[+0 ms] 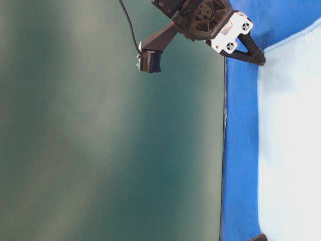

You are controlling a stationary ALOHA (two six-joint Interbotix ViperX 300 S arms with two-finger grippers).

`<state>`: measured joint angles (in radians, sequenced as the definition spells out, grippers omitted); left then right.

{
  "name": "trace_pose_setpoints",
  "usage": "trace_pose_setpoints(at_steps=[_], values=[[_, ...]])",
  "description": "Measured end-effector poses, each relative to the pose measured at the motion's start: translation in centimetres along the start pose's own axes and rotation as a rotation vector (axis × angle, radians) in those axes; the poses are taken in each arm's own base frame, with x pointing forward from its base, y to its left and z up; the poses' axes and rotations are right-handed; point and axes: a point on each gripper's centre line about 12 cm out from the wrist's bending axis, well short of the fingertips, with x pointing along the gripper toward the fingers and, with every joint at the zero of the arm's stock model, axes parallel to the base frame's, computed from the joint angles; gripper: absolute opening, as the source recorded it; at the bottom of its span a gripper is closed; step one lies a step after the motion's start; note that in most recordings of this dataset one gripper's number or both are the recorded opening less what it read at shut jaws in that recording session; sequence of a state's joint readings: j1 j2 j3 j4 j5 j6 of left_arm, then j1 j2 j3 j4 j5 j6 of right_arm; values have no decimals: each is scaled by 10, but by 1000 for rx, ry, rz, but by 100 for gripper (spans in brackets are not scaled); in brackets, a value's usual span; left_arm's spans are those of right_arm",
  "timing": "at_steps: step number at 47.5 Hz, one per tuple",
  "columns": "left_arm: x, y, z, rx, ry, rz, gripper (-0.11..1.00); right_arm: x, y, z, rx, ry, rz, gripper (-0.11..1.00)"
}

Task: Fold the light blue towel.
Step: 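Move both grippers to the towel's far corners and pinch them, then lift the far corners and pull them toward the near edge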

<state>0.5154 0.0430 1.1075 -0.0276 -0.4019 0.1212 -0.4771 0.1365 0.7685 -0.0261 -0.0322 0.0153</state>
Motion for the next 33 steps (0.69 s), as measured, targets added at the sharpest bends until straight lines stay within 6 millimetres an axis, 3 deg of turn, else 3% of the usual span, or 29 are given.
trace_pose_setpoints(at_steps=[4, 18, 33], values=[[1, -3, 2, 15, 4, -9, 3, 0, -1, 0, 1, 2, -1, 2], [-3, -3, 3, 58, 53, -17, 3, 0, -1, 0, 12, 2, -1, 2], [-25, 0, 26, 100, -8, -10, 3, -23, -1, 15, 27, -49, -2, 2]])
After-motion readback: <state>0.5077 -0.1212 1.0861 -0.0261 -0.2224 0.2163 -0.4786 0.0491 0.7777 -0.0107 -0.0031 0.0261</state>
